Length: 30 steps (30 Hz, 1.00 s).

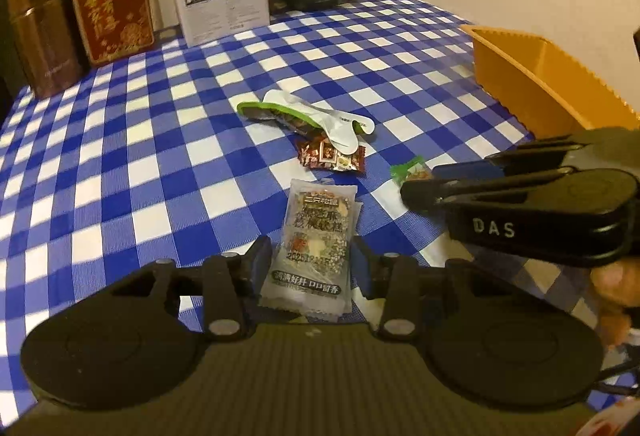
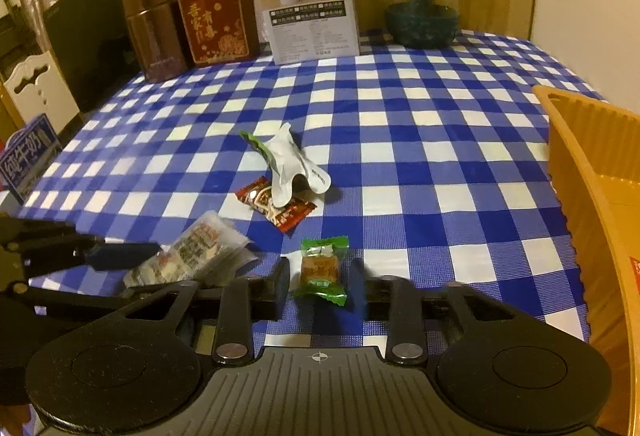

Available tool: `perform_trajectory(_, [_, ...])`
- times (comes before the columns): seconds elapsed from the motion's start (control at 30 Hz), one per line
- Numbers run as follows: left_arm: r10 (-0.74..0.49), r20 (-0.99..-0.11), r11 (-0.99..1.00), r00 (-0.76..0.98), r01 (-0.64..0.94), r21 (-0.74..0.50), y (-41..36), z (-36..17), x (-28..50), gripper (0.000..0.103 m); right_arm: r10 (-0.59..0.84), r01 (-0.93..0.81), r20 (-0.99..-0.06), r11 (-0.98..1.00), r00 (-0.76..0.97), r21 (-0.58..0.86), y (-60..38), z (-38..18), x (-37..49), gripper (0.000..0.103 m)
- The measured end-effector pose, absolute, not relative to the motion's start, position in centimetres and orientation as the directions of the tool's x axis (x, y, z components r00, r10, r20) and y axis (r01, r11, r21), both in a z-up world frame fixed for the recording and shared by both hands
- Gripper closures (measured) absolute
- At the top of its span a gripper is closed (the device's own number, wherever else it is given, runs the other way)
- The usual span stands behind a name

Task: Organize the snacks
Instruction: 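Lift both held snacks and carry them toward the orange tray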

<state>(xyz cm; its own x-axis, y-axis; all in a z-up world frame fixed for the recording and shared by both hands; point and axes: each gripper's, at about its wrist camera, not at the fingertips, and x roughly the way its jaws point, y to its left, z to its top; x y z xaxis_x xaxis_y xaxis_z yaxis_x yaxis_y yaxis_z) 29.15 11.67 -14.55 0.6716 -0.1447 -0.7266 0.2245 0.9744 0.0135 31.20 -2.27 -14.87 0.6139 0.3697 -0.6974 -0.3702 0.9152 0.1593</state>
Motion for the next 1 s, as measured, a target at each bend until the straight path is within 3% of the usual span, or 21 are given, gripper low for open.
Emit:
perform_trajectory(0.37, [-0.149,-0.727,0.974,0.67,0.227,0.009,11.2,-15.2,30.0,0.061,0.362,-0.335,-0.693,0.925,0.623,0.181,-4.6,-14.3,29.5,0.08])
perform_trajectory(0.5, [-0.139,-0.741,0.977,0.657,0.212,0.004,10.7,-14.9,29.6,0.068,0.368,-0.327,-0.698,0.924,0.614,0.2,-4.9,-14.3,28.7,0.08])
perform_trajectory(1.0, [-0.134,-0.73,0.991,0.67,0.086,-0.103,8.3,-10.9,23.1,0.068,0.392,-0.344,-0.683,0.914,0.617,0.213,-7.6,-10.6,22.8,0.08])
